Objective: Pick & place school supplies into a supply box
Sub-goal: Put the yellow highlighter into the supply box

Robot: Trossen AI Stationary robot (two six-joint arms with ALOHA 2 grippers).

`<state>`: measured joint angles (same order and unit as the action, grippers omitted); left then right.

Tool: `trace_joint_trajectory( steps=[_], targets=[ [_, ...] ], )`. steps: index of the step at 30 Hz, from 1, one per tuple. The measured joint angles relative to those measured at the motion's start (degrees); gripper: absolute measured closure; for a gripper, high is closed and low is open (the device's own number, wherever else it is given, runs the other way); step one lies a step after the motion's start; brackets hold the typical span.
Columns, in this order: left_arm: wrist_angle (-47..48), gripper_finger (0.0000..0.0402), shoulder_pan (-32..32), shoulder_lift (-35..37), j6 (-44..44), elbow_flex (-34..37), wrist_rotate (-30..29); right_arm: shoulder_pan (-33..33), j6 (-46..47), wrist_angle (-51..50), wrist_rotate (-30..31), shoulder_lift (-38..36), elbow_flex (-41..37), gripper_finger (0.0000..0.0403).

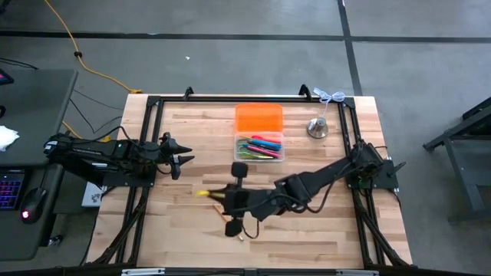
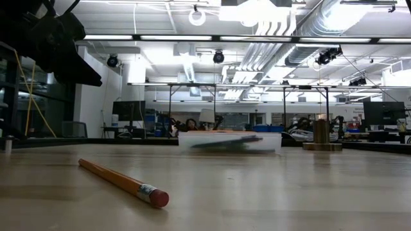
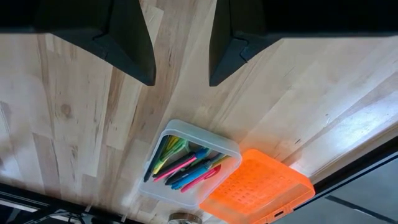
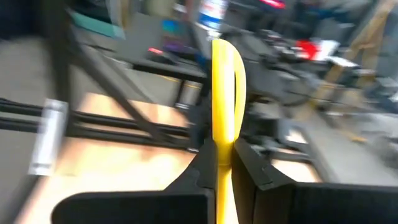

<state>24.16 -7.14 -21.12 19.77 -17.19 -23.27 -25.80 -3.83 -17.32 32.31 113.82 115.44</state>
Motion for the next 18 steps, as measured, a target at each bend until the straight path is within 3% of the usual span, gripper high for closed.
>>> trace_joint_trajectory(
  steps=[9,14,18],
  targets=[
    [-0.02,0.0222,0.0,0.0,0.0,0.0,0.01,-0.51,-8.29,-4.45,18.78,0.0,0.0,0.04],
    [-0.1,0.0222,-0.01,-0.01,0.0,0.0,0.02,0.01,-8.94,-8.83,23.15,0.0,0.01,0.0394],
    [-0.4,0.0222,-0.02,-0.02,0.0,0.0,0.02,1.26,-5.1,-14.96,22.17,-0.51,0.0,0.0394]
  ],
)
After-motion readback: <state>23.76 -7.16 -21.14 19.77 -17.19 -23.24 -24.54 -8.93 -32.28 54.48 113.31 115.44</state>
